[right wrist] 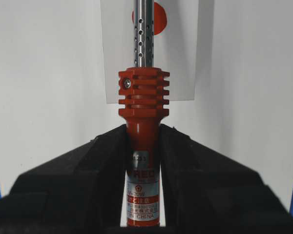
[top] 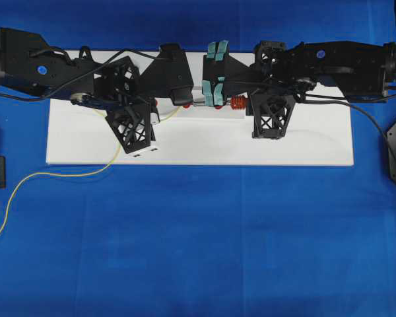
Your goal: Touch the tip of the soldering iron to the tip of the solder at the mark.
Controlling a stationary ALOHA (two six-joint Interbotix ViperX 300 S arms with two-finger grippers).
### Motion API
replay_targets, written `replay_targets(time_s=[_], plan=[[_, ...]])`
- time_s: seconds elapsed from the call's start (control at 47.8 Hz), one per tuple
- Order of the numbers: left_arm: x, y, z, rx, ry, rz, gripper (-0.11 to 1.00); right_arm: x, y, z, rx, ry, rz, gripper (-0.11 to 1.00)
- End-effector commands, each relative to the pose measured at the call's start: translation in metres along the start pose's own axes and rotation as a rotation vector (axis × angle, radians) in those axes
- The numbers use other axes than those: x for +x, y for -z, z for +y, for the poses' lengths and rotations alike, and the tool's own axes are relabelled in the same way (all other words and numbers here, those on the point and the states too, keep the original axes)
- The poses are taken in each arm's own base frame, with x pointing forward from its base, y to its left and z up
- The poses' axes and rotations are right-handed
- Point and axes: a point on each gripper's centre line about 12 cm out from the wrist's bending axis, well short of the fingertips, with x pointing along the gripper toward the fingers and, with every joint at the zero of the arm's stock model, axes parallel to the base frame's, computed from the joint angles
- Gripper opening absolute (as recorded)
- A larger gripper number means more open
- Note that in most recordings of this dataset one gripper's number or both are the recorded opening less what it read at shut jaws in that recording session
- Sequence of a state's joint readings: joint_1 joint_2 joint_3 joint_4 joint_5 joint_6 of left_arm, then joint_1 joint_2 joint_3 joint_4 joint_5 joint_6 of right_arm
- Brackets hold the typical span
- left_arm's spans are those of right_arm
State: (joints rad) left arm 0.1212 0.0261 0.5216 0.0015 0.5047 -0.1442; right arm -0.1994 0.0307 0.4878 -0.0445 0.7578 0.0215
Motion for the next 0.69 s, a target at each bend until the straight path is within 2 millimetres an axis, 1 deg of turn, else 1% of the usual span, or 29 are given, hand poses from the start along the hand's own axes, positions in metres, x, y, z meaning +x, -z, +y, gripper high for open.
replay_targets(time_s=[0.0, 0.147, 0.272, 0.398, 0.503, 0.67], plan=[[-0.024, -0.006, -0.001, -0.002, 0.006, -0.043, 0.01, -0.010, -0.009, 0.000, -0.002, 0.003, -0.040, 0.07], [-0.036, 0.003, 0.000, -0.013, 0.009, -0.059, 0.01, -0.010, -0.009, 0.000, -0.004, 0.003, -0.040, 0.07], [-0.037, 0.006, 0.000, -0.014, 0.011, -0.073, 0.01, -0.010, -0.008, 0.000, -0.004, 0.003, -0.038, 0.07], [-0.037, 0.001, 0.000, -0.013, 0.014, -0.091, 0.01, -0.011, -0.009, -0.001, -0.001, 0.004, -0.045, 0.07], [-0.037, -0.003, -0.001, -0.008, 0.015, -0.103, 0.01, -0.018, -0.007, -0.002, 0.001, 0.010, -0.058, 0.07], [-0.037, -0.004, -0.001, -0.008, 0.016, -0.105, 0.01, -0.032, 0.004, -0.004, 0.001, 0.019, -0.080, 0.07]])
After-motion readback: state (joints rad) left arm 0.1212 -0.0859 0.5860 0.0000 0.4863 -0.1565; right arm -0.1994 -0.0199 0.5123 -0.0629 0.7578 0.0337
